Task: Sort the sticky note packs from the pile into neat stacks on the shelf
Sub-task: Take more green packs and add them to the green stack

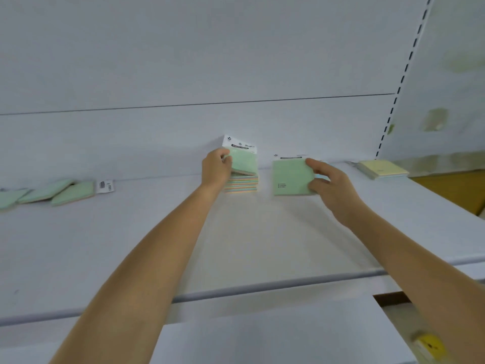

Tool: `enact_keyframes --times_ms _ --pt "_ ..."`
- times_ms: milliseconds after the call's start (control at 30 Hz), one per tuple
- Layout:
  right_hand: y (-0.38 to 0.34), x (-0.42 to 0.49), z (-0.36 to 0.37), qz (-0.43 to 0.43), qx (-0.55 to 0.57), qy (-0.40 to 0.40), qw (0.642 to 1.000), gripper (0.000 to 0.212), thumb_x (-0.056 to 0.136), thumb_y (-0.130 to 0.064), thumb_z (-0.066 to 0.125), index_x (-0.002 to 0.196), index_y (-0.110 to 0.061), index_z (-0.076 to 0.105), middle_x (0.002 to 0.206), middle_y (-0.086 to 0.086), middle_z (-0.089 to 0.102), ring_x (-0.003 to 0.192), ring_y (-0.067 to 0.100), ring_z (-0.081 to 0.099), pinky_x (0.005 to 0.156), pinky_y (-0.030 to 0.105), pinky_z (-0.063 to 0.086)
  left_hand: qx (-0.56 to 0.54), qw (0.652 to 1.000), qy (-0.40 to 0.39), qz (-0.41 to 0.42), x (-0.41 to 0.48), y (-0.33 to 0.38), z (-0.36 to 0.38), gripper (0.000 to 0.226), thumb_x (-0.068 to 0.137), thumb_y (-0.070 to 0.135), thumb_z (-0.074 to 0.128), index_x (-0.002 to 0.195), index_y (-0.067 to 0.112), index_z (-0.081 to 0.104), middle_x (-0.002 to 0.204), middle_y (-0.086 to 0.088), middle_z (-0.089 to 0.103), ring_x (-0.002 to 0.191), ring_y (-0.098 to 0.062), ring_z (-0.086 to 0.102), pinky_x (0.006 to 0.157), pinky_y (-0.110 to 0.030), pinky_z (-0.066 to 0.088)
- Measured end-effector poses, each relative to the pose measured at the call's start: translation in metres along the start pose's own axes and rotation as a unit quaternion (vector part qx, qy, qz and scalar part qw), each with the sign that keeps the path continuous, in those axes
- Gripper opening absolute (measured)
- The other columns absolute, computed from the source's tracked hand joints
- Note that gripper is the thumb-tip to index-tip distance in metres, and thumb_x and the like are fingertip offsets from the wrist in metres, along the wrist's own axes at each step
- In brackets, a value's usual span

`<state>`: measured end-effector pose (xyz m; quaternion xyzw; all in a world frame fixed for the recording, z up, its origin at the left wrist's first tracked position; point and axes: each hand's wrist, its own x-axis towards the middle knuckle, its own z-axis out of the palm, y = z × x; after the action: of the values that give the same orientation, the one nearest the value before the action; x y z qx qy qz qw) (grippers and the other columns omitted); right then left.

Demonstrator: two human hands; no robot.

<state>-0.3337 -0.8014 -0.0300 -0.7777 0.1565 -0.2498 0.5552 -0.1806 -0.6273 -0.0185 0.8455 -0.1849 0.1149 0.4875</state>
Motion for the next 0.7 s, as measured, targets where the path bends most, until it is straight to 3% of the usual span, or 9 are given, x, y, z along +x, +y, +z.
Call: enact_keyframes --times_ms 133,233,333,500,600,700 --pt "-0.009 0.011 0.007 -0.011 0.010 0.004 1.000 0.051 0.086 0.005 0.044 0.131 -0.018 0.048 0.118 -0.004 0.048 0.097 0.010 0.049 0.078 0.015 0.041 0.064 0.998 -0.017 0.014 0.000 -0.009 0.004 0.025 0.092 0.007 0.040 0.092 -0.007 0.061 0.101 -0.025 0.065 0.098 -0.036 0.058 0.079 -0.033 0.036" --pt "-0.020 0.022 0.016 -0.024 -0.003 -0.004 1.000 0.051 0.086 0.005 0.044 0.132 -0.016 0.047 0.115 -0.004 0.048 0.084 0.006 0.050 0.053 -0.001 0.039 0.088 0.995 -0.032 0.026 -0.003 -0.011 0.001 0.031 0.095 0.012 0.035 0.096 -0.006 0.060 0.105 -0.024 0.065 0.101 -0.037 0.057 0.085 -0.037 0.040" --pt "-0.030 0.037 0.028 -0.038 0.001 -0.017 0.999 0.051 0.085 0.004 0.044 0.131 -0.017 0.048 0.113 -0.002 0.049 0.070 0.004 0.048 0.042 0.004 0.035 0.109 0.993 -0.032 0.020 -0.005 -0.013 -0.008 0.036 0.098 0.023 0.033 0.119 0.005 0.056 0.119 -0.019 0.062 0.115 -0.034 0.053 0.096 -0.041 0.043" --pt "-0.046 0.060 0.062 -0.038 -0.029 -0.053 0.997 0.052 0.084 0.002 0.046 0.133 -0.014 0.047 0.122 0.005 0.051 0.095 0.013 0.047 0.075 0.019 0.037 0.223 0.975 -0.007 -0.014 -0.014 -0.034 -0.031 0.040 0.098 0.033 0.030 0.129 0.016 0.048 0.127 -0.016 0.054 0.122 -0.033 0.044 0.096 -0.042 0.040" --pt "-0.048 0.067 0.085 -0.044 -0.059 -0.085 0.994 0.051 0.084 0.004 0.045 0.133 -0.009 0.046 0.130 0.009 0.051 0.101 0.013 0.046 0.082 0.019 0.034 0.272 0.962 -0.008 -0.036 -0.023 -0.055 -0.041 0.041 0.098 0.035 0.030 0.131 0.017 0.046 0.132 -0.013 0.051 0.125 -0.032 0.043 0.099 -0.042 0.037" --pt "-0.046 0.072 0.100 -0.066 -0.147 -0.099 0.982 0.049 0.084 0.002 0.044 0.132 -0.004 0.046 0.121 0.008 0.054 0.104 0.017 0.049 0.085 0.020 0.036 0.271 0.960 -0.018 -0.067 -0.027 -0.067 -0.049 0.041 0.098 0.037 0.029 0.130 0.017 0.046 0.130 -0.014 0.052 0.124 -0.033 0.043 0.099 -0.043 0.037"
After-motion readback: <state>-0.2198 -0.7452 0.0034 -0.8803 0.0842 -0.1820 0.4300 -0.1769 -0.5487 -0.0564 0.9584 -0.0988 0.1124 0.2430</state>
